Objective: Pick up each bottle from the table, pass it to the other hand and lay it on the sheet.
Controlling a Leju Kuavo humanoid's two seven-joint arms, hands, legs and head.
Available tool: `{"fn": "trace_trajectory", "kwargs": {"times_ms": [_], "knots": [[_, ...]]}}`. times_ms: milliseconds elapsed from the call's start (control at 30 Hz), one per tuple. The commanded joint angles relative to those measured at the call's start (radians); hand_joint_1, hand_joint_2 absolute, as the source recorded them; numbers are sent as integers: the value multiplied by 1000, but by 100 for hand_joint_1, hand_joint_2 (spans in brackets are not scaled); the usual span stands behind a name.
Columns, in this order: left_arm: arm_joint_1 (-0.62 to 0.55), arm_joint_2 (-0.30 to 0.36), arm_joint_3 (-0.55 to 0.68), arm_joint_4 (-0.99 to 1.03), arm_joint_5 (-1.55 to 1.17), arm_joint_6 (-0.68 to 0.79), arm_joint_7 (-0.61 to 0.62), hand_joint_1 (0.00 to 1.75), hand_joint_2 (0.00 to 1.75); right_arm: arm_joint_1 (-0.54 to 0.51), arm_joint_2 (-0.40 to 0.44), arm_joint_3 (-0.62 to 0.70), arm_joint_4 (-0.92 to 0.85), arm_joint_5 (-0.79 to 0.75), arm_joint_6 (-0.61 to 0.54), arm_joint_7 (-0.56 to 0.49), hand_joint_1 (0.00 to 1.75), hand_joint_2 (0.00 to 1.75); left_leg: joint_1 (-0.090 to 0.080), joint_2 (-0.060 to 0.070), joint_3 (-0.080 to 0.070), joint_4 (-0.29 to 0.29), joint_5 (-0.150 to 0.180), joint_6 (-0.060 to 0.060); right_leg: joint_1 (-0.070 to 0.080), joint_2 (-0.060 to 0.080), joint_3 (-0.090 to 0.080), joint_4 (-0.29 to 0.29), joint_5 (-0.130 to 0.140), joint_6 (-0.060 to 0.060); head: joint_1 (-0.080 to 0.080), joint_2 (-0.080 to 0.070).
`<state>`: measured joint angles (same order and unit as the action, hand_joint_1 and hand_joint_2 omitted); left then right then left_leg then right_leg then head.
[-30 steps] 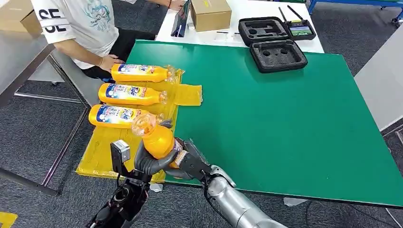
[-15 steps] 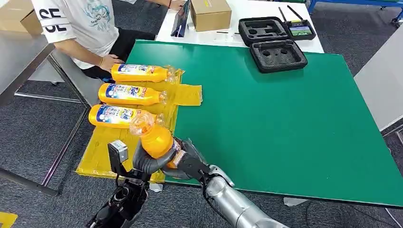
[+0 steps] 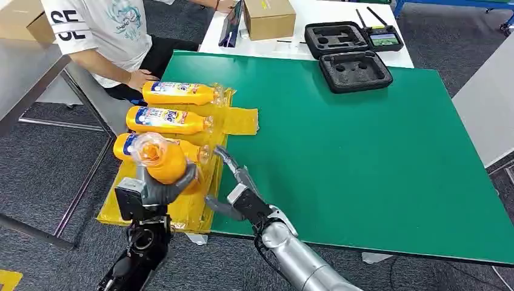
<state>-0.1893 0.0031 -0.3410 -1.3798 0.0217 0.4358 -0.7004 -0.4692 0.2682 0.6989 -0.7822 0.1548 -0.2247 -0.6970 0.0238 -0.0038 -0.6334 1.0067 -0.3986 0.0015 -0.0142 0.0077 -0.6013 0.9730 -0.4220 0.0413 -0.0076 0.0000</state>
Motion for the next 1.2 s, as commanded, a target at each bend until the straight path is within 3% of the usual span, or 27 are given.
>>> {"fn": "trace_trajectory", "kwargs": {"times_ms": [33, 133, 167, 300, 533, 567, 700, 767, 867, 1067, 1133, 1200], "knots": [[-40, 66, 151, 2, -39, 63, 2, 175, 175, 82, -86, -22, -323, -33, 15, -1, 0, 0, 0, 0, 4, 0, -2, 1, 1, -1, 4, 0, -2, -2, 0, 0], [-15, 113, 151, -19, -152, 98, 16, 175, 175, 138, -95, -43, -393, -40, 9, -1, 0, 0, 0, -1, 8, -1, -3, 2, 0, -3, 8, -1, -4, -2, 0, 0], [-17, 142, 149, -25, -244, 87, 80, 175, 175, 160, -99, -51, -434, -49, -4, -1, 0, 0, 0, 0, 5, -1, -2, 1, 0, -2, 5, -1, -3, -1, 0, 0], [-53, 258, 119, 16, -534, -51, 293, 175, 175, 227, -98, -104, -615, -132, -10, -1, 0, 0, 0, -1, 5, 0, -3, 1, 0, -2, 5, 0, -3, -2, 0, 0], [-39, 381, 10, 50, -743, -224, 393, 175, 175, 244, -88, -129, -651, -154, 26, -1, 0, 0, 0, 1, 3, -1, -2, 0, 0, 0, 2, 0, -2, -2, 0, 0], [-34, 380, 8, 42, -746, -238, 401, 175, 175, 242, -83, -136, -643, -163, 39, -1, 0, 175, 0, 1, 5, -1, -2, 1, 0, 0, 3, 0, -3, -2, 0, 0], [-70, 409, -41, 40, -818, -336, 439, 175, 175, 230, -60, -172, -600, -177, 57, -1, 0, 175, 1, 1, 2, -1, -1, 0, 0, 0, 0, 0, -2, -1, 0, 0], [-70, 409, -41, 40, -818, -336, 439, 175, 175, 230, -60, -172, -600, -177, 57, -1, 0, 175, 1, 0, 2, -1, -1, 1, 1, -1, 2, 0, -2, -2, 0, 0], [-162, 396, -71, 95, -816, -418, 447, 175, 175, 240, -50, -200, -593, -172, 63, -1, 0, 175, 1, -2, 2, 0, -1, 0, 1, -3, 1, 0, -2, -2, 0, 0], [-162, 396, -71, 95, -816, -418, 447, 175, 175, 240, -50, -200, -593, -172, 63, -1, 0, 175, 0, 0, 3, -1, -1, 1, 0, -1, 2, 0, -2, -2, 0, 0], [-202, 396, -94, 141, -822, -451, 442, 175, 175, 245, -45, -209, -580, -175, 72, -1, 0, 175, 0, 0, 9, -1, -4, 1, 1, -2, 8, 0, -5, -3, 0, 0], [-248, 399, -129, 177, -833, -504, 424, 175, 175, 250, -44, -215, -577, -177, 79, -1, 0, 175, 1, -3, 6, -1, -2, 1, 1, -4, 6, 0, -4, -3, 0, 0]]}}
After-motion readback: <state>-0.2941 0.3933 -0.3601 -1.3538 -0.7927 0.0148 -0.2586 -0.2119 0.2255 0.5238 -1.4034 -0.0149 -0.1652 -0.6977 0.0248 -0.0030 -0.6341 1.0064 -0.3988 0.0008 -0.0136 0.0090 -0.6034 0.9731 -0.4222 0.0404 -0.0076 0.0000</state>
